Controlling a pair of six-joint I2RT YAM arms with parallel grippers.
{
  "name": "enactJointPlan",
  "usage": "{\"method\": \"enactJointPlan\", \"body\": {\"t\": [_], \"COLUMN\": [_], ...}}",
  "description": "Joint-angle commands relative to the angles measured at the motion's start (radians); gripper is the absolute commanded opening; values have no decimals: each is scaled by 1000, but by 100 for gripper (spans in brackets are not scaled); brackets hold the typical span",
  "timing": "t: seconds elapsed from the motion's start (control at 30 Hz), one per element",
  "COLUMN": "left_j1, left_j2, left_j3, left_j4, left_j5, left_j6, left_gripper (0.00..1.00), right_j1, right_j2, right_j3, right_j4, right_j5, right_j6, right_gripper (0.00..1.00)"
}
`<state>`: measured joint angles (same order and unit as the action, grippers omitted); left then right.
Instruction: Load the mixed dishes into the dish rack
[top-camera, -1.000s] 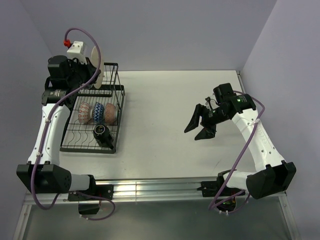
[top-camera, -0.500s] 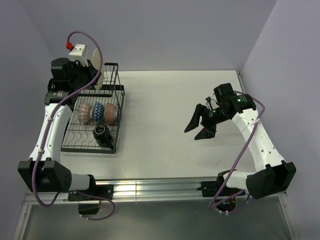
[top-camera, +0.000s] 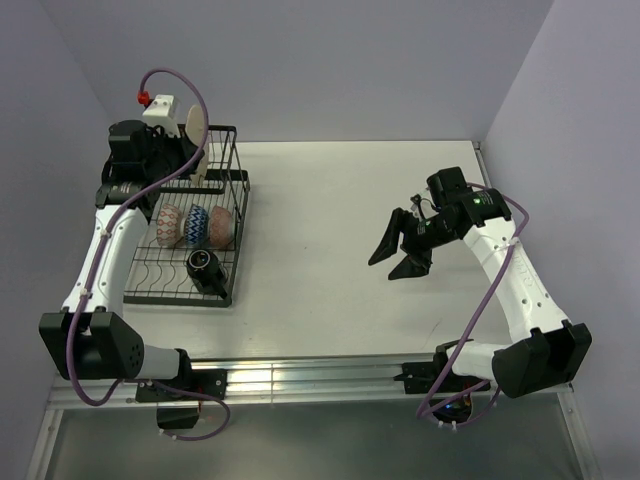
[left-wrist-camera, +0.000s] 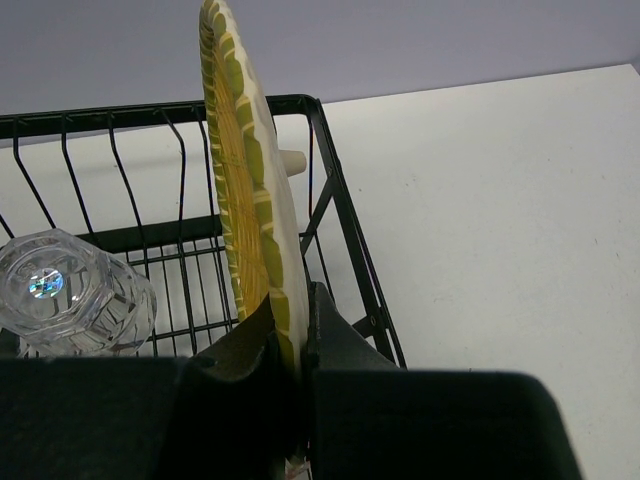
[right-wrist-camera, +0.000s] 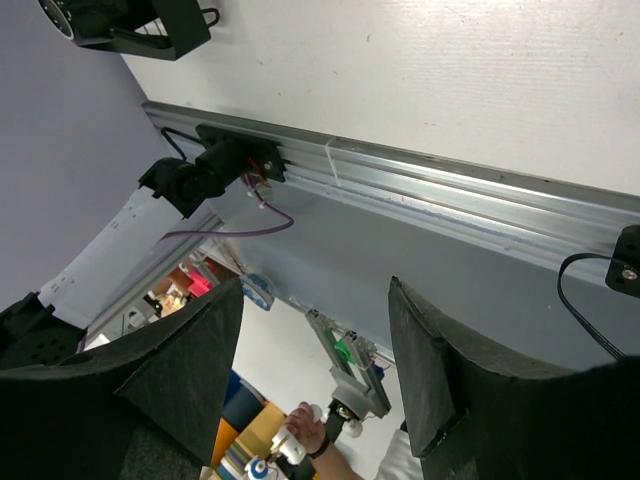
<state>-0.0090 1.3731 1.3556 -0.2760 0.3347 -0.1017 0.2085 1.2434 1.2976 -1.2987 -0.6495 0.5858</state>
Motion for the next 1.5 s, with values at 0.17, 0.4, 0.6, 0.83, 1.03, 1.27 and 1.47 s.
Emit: {"method": "enactJointPlan", "body": {"t": [0.17,0.4,0.6,0.83,1.03,1.27,1.47], "left_j1": [-3,-2,-2,-2,-2,-3,-8], "left_j2": [32,34,32,20,-6,-72,-184], "left_j3": [-10,-24,-21,3,59,86,46], "left_j4": [60,71,73,78,63,43,21], "left_j5": [29,-17,-45,-37,6,17,-98], "left_j6": [-24,-27,-21,-29,-55,-131,-272], "left_gripper": [14,54,99,99,99,99,99], "right_j1": [-8,-9,-9,-9,-9,-9,-6], "right_j2": [-4,4,14,30,44,45,22], "right_j3": [-18,-23,-29,-27,-21,-12,-12], "right_j4": [39,55,67,78,82,116,228], "right_j5": [-19,-25,-30,-38,-41,-47,-93], "right_j6": [11,22,28,31,31,23,32], "right_gripper": [67,67,67,67,66,68,70]}}
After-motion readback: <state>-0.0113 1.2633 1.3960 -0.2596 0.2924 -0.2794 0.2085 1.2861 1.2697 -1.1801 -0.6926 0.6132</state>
